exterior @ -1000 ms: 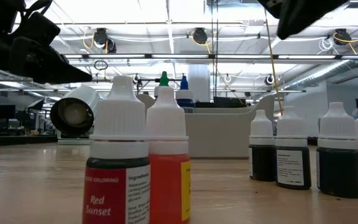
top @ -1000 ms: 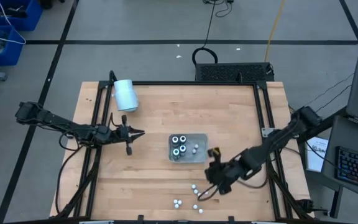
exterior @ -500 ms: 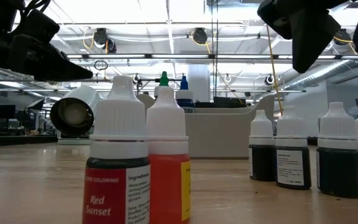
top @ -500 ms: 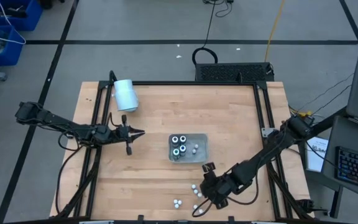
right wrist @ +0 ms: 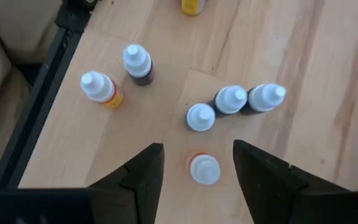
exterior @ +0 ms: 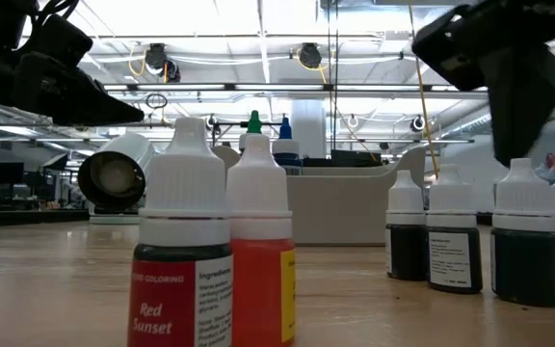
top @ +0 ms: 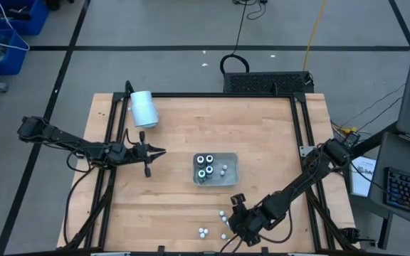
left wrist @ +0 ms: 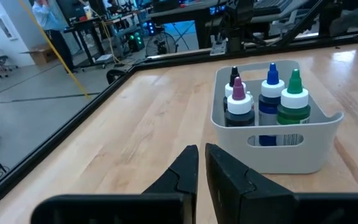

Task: Pick & Place food coloring
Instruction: Put the small orange food coloring bottle into the bin

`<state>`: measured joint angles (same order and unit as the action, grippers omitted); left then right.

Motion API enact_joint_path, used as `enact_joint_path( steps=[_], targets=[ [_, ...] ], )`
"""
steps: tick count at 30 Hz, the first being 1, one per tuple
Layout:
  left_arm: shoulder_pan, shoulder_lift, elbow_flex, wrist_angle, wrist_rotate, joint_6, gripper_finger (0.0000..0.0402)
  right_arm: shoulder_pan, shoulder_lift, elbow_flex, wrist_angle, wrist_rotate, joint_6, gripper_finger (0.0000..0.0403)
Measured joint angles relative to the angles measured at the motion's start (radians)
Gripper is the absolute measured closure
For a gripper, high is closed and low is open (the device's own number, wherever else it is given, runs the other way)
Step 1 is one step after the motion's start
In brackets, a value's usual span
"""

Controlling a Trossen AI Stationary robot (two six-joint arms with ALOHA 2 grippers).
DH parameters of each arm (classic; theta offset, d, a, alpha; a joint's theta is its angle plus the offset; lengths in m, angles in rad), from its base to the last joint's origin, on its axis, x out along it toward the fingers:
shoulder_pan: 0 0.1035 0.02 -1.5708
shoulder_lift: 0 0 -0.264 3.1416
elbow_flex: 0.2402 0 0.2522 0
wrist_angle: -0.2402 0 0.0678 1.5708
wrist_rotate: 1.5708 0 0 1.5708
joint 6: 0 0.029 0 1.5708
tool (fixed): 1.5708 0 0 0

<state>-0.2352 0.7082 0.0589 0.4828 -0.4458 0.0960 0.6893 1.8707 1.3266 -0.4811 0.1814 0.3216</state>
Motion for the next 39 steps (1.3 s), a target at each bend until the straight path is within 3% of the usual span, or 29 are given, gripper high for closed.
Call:
enact_joint_path(
  steps=[21, 39],
  targets=[
    [0.0, 0.0, 0.0, 0.0, 0.0, -0.008, 0.0364, 0.0, 0.042, 0.0, -0.001, -0.001, 0.034, 0.0226],
    [0.0, 0.0, 0.0, 0.0, 0.0, -0.023, 0.0364, 0.0, 0.042, 0.0, -0.002, -0.003, 0.04, 0.034]
  ],
)
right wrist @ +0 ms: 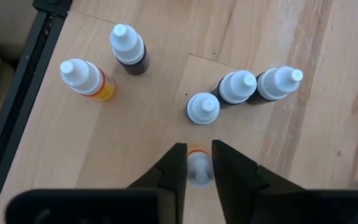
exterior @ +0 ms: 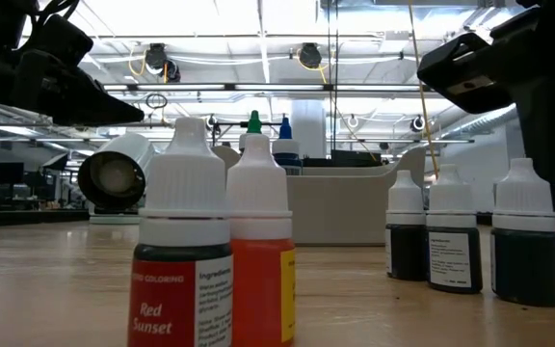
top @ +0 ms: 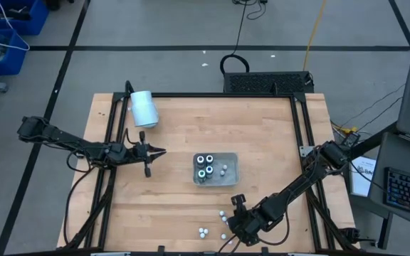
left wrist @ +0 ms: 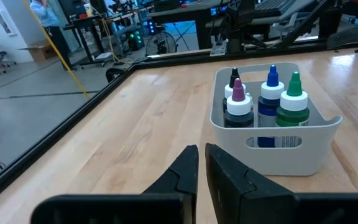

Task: Pick & Place food coloring
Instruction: Put the small orange food coloring bottle into the bin

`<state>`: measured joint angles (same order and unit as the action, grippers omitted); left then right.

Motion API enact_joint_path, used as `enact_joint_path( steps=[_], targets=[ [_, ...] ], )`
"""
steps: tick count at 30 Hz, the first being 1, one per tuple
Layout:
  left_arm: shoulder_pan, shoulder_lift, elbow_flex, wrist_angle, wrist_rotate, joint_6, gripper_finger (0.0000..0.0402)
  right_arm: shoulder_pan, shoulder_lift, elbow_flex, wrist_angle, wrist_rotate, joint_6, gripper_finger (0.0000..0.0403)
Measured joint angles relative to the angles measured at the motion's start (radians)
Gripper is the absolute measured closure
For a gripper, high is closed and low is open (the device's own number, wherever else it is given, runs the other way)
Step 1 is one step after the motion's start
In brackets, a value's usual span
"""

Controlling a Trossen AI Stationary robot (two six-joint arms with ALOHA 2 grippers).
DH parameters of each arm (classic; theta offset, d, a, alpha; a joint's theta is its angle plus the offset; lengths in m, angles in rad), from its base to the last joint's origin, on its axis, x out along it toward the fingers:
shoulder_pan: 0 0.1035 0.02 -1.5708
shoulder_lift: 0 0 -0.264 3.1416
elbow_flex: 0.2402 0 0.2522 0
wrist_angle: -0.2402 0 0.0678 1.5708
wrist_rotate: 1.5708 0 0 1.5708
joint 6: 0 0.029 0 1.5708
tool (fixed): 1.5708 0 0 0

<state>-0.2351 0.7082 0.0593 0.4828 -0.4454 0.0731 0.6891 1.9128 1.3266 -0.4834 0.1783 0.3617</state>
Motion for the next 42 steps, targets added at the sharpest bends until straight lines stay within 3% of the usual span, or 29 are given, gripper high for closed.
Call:
enact_joint_path(
  steps=[9, 22, 27, 33, 38, 42],
  targets=[
    [0.0, 0.0, 0.0, 0.0, 0.0, -0.001, 0.0364, -0.012, -0.007, -0.002, -0.027, -0.033, -0.011, 0.0401],
    [0.0, 0.0, 0.0, 0.0, 0.001, 0.0, 0.0364, -0.022, -0.03, -0.002, -0.032, -0.05, -0.034, 0.0394],
    [0.0, 0.0, 0.0, 0.001, 0.001, 0.0, 0.0364, -0.022, -0.084, -0.001, -0.015, -0.07, -0.059, 0.0361],
    [0.0, 0.0, 0.0, 0.0, 0.001, 0.0, 0.0364, -0.019, -0.102, -0.001, -0.036, -0.142, -0.028, 0.028],
    [0.0, 0.0, 0.0, -0.001, 0.001, -0.001, 0.0364, -0.02, -0.093, -0.001, -0.105, -0.074, -0.01, 0.0221],
    [0.0, 0.0, 0.0, -0.003, 0.001, -0.003, 0.0364, -0.017, -0.093, -0.008, -0.098, -0.072, -0.007, 0.0202]
  ],
)
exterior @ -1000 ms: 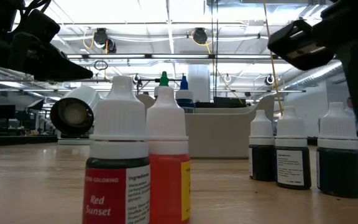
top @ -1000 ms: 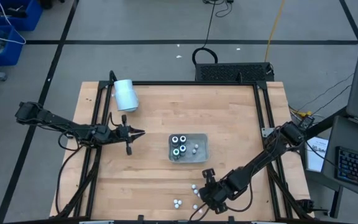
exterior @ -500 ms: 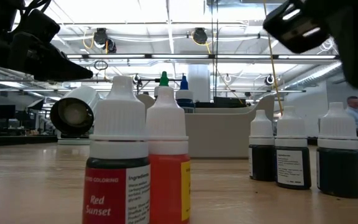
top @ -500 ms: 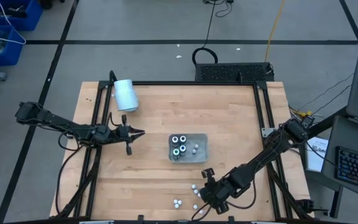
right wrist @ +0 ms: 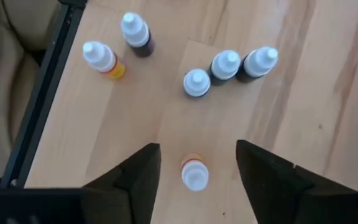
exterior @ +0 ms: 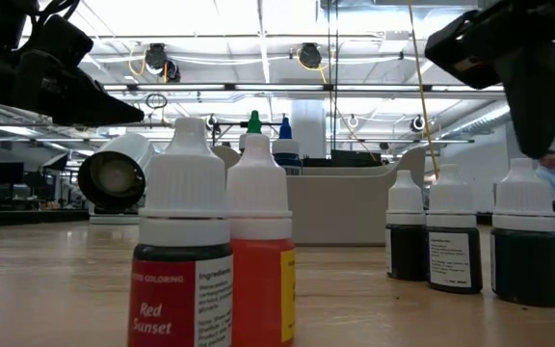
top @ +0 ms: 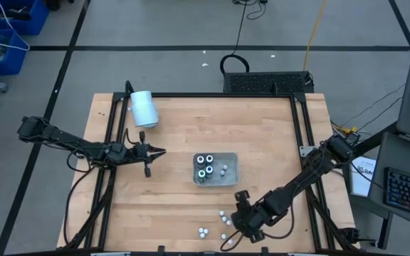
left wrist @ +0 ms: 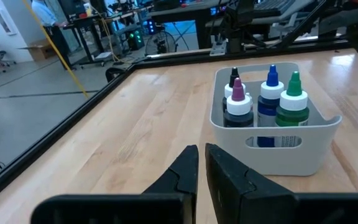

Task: Pick & Place food coloring
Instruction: Put the small orange food coloring bottle into the bin

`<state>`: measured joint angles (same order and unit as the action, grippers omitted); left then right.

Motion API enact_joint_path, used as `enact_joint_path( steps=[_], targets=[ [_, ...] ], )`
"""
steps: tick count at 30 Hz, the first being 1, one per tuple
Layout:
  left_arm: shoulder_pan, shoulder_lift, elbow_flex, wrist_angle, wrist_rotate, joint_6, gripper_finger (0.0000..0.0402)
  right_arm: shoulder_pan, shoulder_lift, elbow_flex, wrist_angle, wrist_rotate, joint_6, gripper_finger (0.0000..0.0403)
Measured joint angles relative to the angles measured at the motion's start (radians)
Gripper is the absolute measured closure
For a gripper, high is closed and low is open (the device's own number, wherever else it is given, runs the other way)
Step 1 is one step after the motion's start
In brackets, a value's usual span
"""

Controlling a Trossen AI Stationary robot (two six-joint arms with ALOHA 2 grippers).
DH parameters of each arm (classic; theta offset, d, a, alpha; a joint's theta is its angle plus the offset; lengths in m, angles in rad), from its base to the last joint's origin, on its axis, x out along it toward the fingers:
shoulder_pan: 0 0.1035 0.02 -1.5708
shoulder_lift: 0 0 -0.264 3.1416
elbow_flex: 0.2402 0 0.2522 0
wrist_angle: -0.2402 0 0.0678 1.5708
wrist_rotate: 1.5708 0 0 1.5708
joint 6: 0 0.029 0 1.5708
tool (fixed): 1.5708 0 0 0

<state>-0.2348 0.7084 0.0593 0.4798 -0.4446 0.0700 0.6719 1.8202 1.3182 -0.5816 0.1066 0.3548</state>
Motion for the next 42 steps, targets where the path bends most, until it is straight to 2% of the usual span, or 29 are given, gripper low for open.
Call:
enact_joint_path(
  steps=[19, 24, 34, 42],
  targets=[
    [0.0, 0.0, 0.0, -0.004, 0.0, 0.0, 0.0364, 0.011, 0.0, -0.163, 0.175, -0.003, 0.057, 0.0213],
    [0.0, 0.0, 0.0, -0.004, 0.0, 0.0, 0.0364, 0.011, 0.0, -0.164, 0.205, -0.005, 0.055, 0.0251],
    [0.0, 0.0, 0.0, -0.004, -0.001, 0.0, 0.0364, 0.01, -0.002, -0.164, 0.203, -0.042, 0.052, 0.0358],
    [0.0, 0.0, 0.0, -0.004, -0.001, 0.0, 0.0364, -0.013, -0.002, -0.163, 0.204, -0.059, 0.043, 0.0355]
  ],
)
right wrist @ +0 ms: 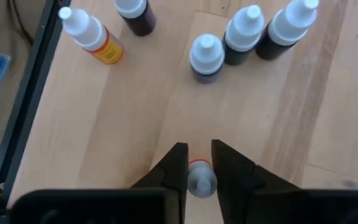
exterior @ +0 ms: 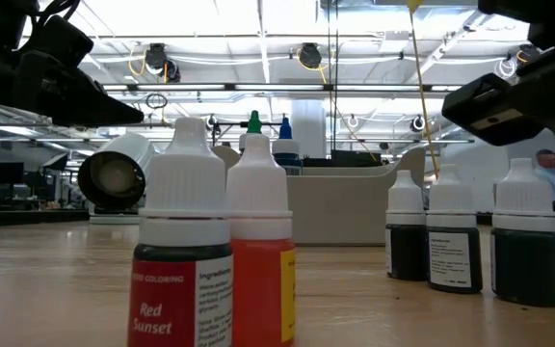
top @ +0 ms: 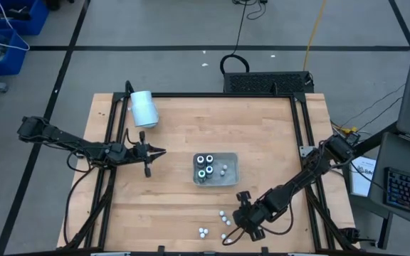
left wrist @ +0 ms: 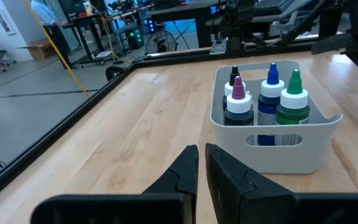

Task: Pick & Place food coloring
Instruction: Put the small orange food coloring bottle into the bin

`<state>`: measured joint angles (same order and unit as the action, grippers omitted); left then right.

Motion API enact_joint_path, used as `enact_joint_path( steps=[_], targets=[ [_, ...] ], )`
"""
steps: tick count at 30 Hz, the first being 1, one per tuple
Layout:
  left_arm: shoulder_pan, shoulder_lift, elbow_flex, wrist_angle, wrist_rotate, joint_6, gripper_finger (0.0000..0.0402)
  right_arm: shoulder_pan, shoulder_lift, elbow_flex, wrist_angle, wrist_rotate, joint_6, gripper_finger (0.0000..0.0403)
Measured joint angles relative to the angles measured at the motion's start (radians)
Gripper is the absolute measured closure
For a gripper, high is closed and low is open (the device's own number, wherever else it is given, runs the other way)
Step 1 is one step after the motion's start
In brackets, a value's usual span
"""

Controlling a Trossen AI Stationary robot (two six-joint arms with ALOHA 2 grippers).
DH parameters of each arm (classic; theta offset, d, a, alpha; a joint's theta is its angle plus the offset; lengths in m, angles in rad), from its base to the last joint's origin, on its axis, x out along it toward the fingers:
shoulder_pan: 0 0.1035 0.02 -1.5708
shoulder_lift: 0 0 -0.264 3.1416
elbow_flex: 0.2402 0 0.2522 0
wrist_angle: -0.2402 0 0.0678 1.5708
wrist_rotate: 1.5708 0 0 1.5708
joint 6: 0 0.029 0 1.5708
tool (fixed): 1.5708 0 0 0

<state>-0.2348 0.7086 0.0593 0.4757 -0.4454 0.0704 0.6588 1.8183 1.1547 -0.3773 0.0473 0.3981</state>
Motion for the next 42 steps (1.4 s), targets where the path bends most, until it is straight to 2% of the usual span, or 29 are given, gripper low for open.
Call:
enact_joint_path(
  steps=[5, 11, 15, 19, 24, 29, 33, 37, 42],
  targets=[
    [0.0, 0.0, 0.0, 0.0, 0.0, 0.0, 0.0364, -0.02, 0.002, 0.057, -0.074, 0.001, -0.053, 0.0355],
    [0.0, 0.0, 0.0, 0.0, 0.0, 0.0, 0.0364, -0.072, 0.002, 0.247, -0.287, 0.011, -0.171, 0.0357],
    [0.0, 0.0, 0.0, 0.0, 0.0, 0.0, 0.0364, -0.121, -0.002, 0.355, -0.385, 0.107, -0.264, 0.0356],
    [0.0, 0.0, 0.0, 0.0, 0.0, 0.0, 0.0364, -0.199, -0.047, 0.377, -0.414, 0.215, -0.319, 0.0357],
    [0.0, 0.0, 0.0, 0.0, 0.0, 0.0, 0.0364, -0.323, -0.141, 0.337, -0.395, 0.245, -0.402, 0.0357],
    [0.0, 0.0, 0.0, 0.0, 0.0, 0.005, 0.0364, -0.477, -0.24, 0.203, -0.311, 0.234, -0.439, 0.0357],
    [0.0, 0.0, 0.0, -0.001, 0.0, 0.024, 0.0364, -0.579, -0.286, 0.048, -0.127, 0.13, -0.441, 0.0357],
    [0.0, 0.0, 0.0, -0.002, 0.0, 0.033, 0.0364, -0.622, -0.287, -0.052, 0.016, 0.079, -0.438, 0.0357],
    [0.0, 0.0, 0.0, -0.002, -0.001, 0.034, 0.0364, -0.617, -0.289, -0.082, 0.067, 0.08, -0.436, 0.0357]
  ],
)
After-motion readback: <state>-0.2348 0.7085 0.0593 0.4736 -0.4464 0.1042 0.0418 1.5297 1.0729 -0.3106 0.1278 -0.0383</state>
